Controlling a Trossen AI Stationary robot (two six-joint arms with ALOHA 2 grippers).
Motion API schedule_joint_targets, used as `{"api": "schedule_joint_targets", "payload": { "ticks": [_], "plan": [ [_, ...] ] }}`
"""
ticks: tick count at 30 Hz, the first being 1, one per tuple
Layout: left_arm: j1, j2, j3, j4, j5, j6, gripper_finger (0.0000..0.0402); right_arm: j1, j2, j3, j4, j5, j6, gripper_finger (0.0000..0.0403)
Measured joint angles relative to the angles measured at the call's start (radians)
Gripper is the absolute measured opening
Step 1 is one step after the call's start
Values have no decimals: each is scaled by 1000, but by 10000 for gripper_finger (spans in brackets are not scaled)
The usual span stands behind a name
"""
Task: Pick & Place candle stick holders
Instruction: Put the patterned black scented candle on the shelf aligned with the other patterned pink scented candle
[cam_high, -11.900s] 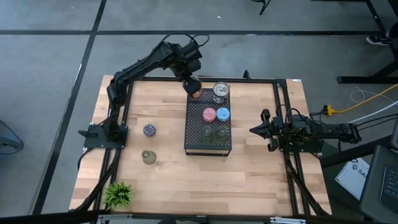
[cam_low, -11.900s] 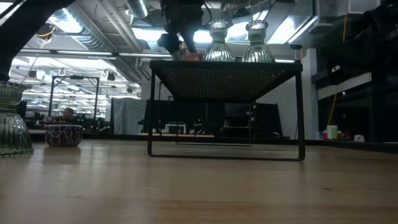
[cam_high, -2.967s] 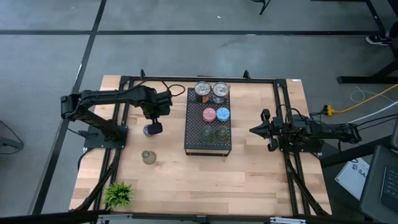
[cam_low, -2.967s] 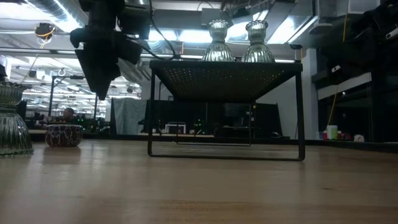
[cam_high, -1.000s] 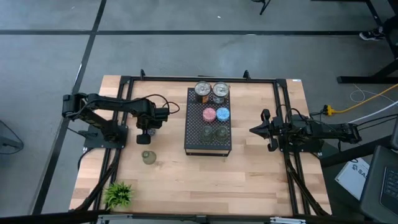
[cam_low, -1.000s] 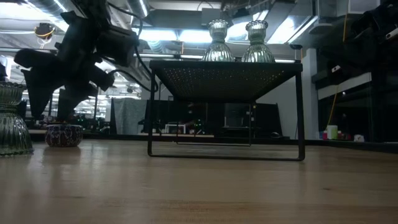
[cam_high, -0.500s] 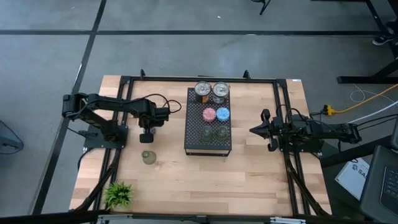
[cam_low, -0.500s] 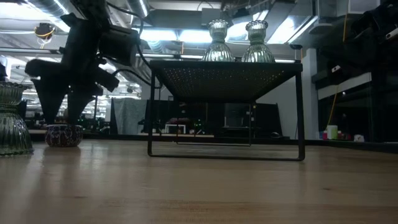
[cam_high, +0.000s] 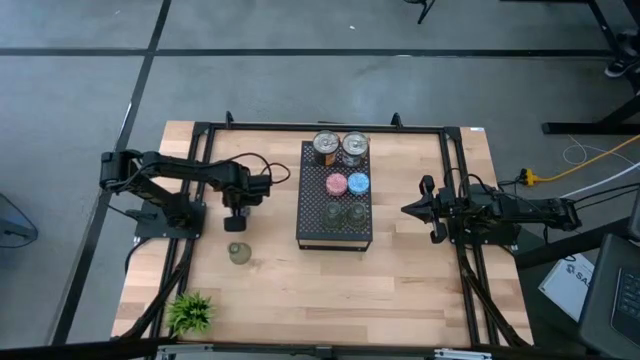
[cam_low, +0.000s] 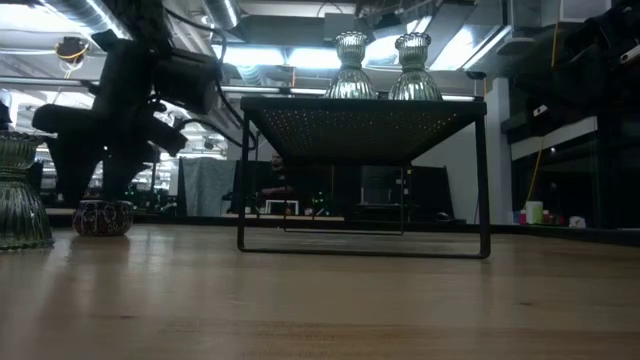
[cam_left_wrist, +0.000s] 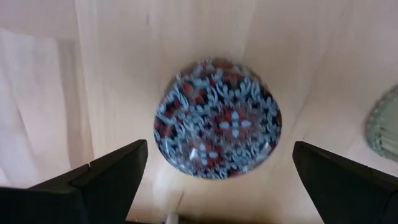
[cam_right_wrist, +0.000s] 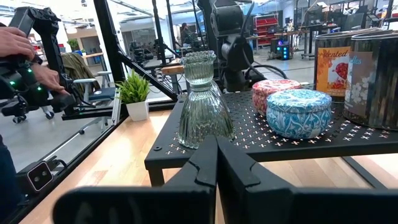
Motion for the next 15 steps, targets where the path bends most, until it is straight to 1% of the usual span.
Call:
{"api": "schedule_joint_targets", "payload": {
  "ticks": [8, 15],
  "plan": [
    [0, 0, -3, 103, -8, 16, 400, 0, 0, 0, 0, 0, 0, 5],
    [3, 20, -4, 106, -8, 27, 400, 0, 0, 0, 0, 0, 0, 5]
  ]
}}
